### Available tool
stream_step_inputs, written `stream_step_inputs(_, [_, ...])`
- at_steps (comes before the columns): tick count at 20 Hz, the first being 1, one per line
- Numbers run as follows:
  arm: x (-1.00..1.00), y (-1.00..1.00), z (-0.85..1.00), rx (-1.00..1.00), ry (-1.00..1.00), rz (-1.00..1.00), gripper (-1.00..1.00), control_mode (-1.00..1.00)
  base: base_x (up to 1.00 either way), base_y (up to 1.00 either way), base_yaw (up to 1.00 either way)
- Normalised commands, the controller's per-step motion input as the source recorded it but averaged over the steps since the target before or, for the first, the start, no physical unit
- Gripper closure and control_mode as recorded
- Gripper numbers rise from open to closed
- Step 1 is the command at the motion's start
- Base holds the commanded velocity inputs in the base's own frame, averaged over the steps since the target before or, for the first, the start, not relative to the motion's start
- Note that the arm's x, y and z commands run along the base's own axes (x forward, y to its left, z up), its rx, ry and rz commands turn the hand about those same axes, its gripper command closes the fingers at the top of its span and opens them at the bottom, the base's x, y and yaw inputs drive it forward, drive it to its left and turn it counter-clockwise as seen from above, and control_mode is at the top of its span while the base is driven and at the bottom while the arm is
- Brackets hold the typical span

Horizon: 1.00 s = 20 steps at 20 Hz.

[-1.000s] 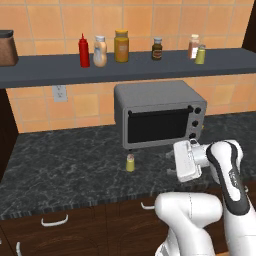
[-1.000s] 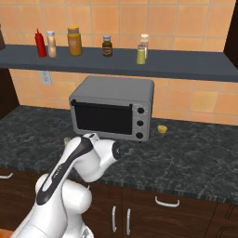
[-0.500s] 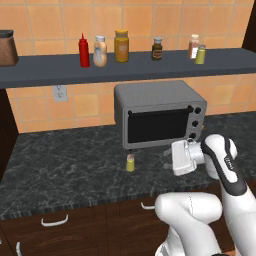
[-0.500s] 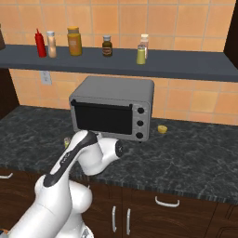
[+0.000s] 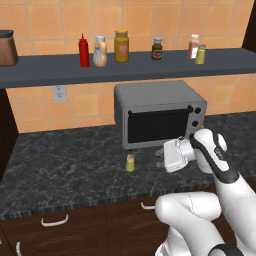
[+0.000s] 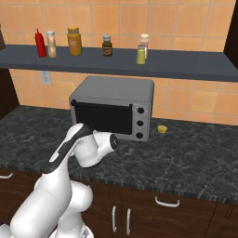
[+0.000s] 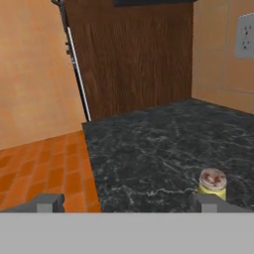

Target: Put the shaker and condiment bottle from the counter next to their counterparts in the cabinet.

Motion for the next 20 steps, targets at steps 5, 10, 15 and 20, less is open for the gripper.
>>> stream_step_inputs(5, [0.00,0.11,-0.22,-0.01,-0.01,0.00,-1.00,-1.00,0.00,0.00,0.00])
stream_step_inputs(10, [0.03,0.01,-0.22,0.00,-0.02,-0.03,-1.00,-1.00,0.00,0.00,0.00])
stream_step_inputs(15, [0.08,0.12,-0.19,-0.02,-0.01,-0.06,-1.00,-1.00,0.00,0.00,0.00])
stream_step_inputs(20, [0.06,0.12,-0.20,-0.01,0.00,-0.06,-1.00,-1.00,0.00,0.00,0.00])
